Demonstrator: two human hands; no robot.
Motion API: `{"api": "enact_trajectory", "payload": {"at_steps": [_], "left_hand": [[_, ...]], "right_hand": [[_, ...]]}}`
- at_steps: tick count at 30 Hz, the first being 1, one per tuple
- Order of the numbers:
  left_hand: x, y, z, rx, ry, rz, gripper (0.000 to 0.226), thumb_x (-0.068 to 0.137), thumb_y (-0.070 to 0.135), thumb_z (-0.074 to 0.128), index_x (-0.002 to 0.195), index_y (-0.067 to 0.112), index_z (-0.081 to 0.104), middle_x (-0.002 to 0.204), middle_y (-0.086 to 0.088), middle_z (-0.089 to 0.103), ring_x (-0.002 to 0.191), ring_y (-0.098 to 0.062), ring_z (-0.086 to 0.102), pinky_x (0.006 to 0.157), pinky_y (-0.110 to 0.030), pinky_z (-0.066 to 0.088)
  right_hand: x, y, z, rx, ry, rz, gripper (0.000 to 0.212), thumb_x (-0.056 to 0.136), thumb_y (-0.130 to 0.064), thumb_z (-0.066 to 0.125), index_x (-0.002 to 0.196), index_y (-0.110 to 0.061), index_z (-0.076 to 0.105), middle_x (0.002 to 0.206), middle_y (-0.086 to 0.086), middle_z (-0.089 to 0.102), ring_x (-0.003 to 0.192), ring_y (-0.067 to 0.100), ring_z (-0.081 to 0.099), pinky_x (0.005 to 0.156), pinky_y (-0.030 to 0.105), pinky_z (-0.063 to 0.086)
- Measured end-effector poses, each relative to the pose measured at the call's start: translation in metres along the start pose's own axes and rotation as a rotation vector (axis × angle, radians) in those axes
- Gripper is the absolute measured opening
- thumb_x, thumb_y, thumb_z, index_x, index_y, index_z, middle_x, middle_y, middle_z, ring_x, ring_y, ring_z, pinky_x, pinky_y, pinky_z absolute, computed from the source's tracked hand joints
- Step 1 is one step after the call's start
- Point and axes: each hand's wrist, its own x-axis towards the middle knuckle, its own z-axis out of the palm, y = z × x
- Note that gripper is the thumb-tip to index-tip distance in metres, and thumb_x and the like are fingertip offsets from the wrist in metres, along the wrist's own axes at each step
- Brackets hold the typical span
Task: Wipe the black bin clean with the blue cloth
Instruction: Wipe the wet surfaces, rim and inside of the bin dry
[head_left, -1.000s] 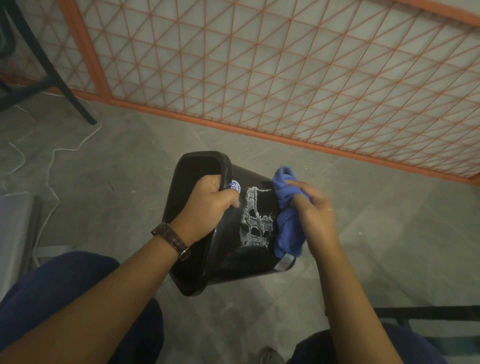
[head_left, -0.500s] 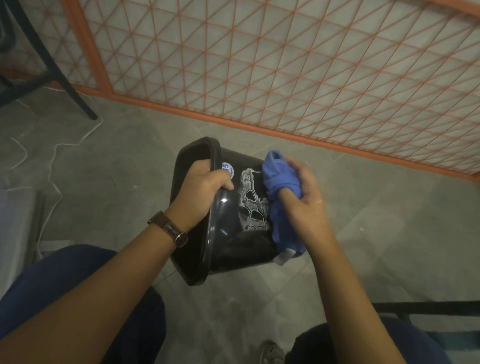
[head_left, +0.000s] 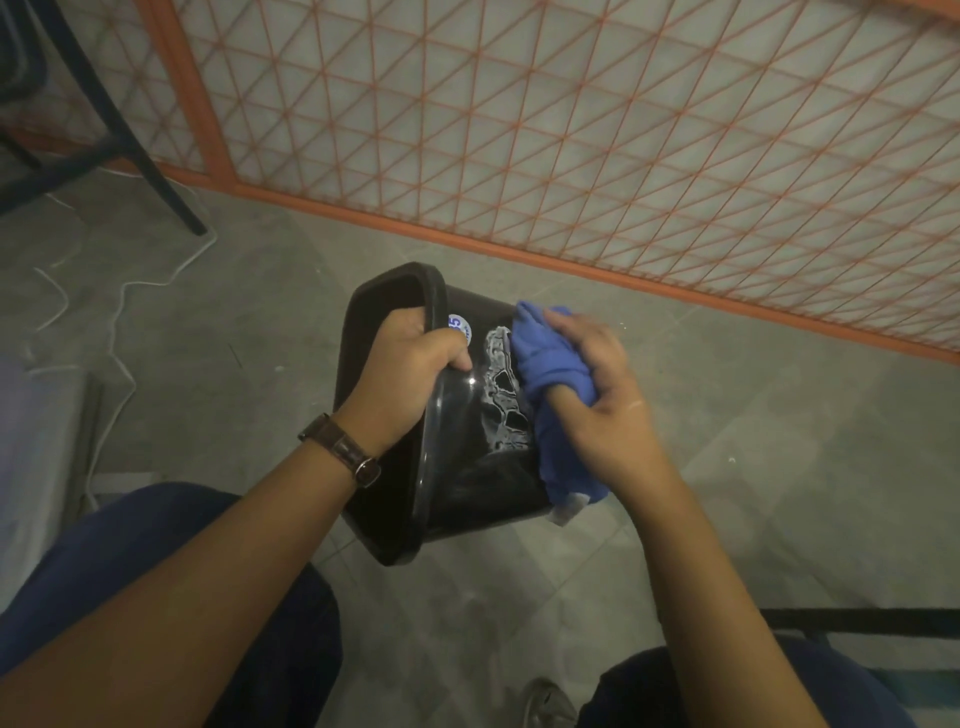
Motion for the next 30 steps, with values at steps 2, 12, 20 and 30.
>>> {"api": "enact_trajectory", "payload": {"at_steps": [2,12,20,30], "left_hand": [[0.002,-0.001,-0.004,-0.003,0.047,-0.009,0.034,0.057,0.005,0.050,0.071,-0.026,0.048,0.071,-0.021,0.049,0.060,-0.028,0.046,0.053,-0.030,0.039],[-0.002,-0.005,0.007,0.007,-0.002,-0.044,0.024,0.058,0.005,0.050,0.068,-0.016,0.055,0.063,-0.015,0.046,0.053,-0.022,0.045,0.050,-0.027,0.038],[-0.002,-0.005,0.003,0.116,-0.158,-0.040,0.032,0.061,0.007,0.051,0.066,-0.024,0.045,0.068,-0.019,0.049,0.063,-0.030,0.045,0.056,-0.033,0.038],[-0.002,-0.010,0.001,0.217,-0.213,-0.085,0.013,0.060,0.008,0.053,0.056,-0.005,0.051,0.048,-0.005,0.045,0.044,-0.010,0.044,0.044,-0.019,0.037]], "right_hand": [[0.000,-0.002,-0.002,0.056,-0.059,-0.024,0.047,0.068,0.000,0.048,0.106,-0.025,0.060,0.114,0.000,0.053,0.111,0.000,0.048,0.098,0.010,0.034],[-0.001,-0.012,-0.001,0.160,0.076,0.039,0.044,0.073,0.000,0.047,0.107,-0.025,0.061,0.114,-0.005,0.058,0.109,-0.001,0.053,0.096,0.012,0.038],[0.006,-0.002,-0.019,0.196,0.149,0.215,0.041,0.071,0.006,0.041,0.082,-0.025,0.065,0.092,-0.012,0.065,0.085,-0.009,0.059,0.076,0.006,0.043],[0.002,-0.004,-0.011,0.168,-0.010,0.025,0.043,0.060,0.006,0.040,0.082,-0.022,0.064,0.095,-0.009,0.059,0.093,-0.008,0.055,0.085,0.008,0.040]]}}
